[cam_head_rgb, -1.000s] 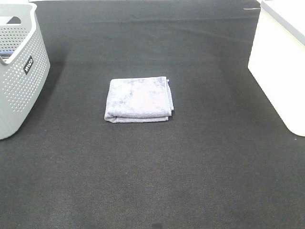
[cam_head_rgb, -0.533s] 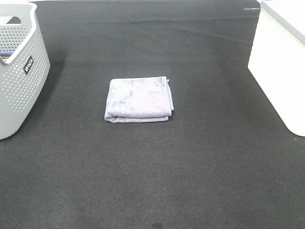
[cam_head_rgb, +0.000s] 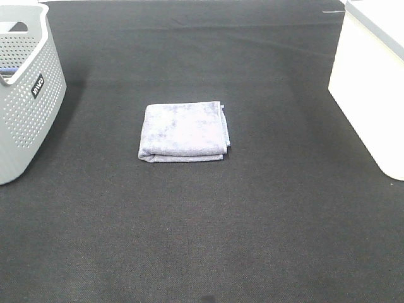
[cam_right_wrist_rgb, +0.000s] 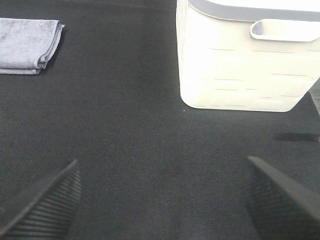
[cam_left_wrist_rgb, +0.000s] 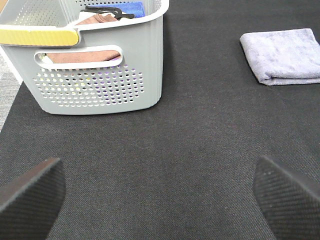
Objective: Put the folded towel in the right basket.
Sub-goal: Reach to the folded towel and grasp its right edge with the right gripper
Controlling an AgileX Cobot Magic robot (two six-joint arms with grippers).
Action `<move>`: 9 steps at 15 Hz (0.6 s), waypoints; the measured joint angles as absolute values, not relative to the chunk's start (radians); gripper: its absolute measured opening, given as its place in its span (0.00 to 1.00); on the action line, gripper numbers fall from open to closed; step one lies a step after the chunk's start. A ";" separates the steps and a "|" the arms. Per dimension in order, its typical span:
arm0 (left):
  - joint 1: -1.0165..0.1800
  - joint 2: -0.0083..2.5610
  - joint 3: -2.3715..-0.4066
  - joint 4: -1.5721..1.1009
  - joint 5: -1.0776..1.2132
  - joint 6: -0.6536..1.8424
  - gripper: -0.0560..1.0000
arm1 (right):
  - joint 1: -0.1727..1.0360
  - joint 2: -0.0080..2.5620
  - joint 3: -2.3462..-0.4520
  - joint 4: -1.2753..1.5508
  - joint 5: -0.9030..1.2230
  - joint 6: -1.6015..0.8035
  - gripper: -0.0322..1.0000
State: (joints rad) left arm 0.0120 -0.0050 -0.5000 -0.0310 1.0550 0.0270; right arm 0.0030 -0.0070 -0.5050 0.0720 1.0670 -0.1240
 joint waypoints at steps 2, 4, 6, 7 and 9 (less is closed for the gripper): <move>0.012 -0.005 -0.500 -0.031 1.055 0.027 0.97 | 0.003 -0.007 -0.505 0.072 1.067 -0.124 0.83; 0.012 -0.005 -0.500 -0.031 1.055 0.027 0.97 | 0.003 -0.007 -0.505 0.072 1.067 -0.124 0.83; 0.012 -0.005 -0.500 -0.031 1.055 0.027 0.97 | 0.003 -0.007 -0.505 0.072 1.067 -0.124 0.83; 0.012 -0.005 -0.500 -0.031 1.055 0.027 0.97 | 0.003 -0.007 -0.505 0.072 1.067 -0.124 0.83; 0.012 -0.005 -0.500 -0.031 1.055 0.027 0.97 | 0.003 -0.007 -0.505 0.072 1.067 -0.124 0.83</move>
State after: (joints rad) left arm 0.0120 -0.0050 -0.5000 -0.0310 1.0550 0.0270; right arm 0.0030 -0.0070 -0.5050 0.0720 1.0670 -0.1240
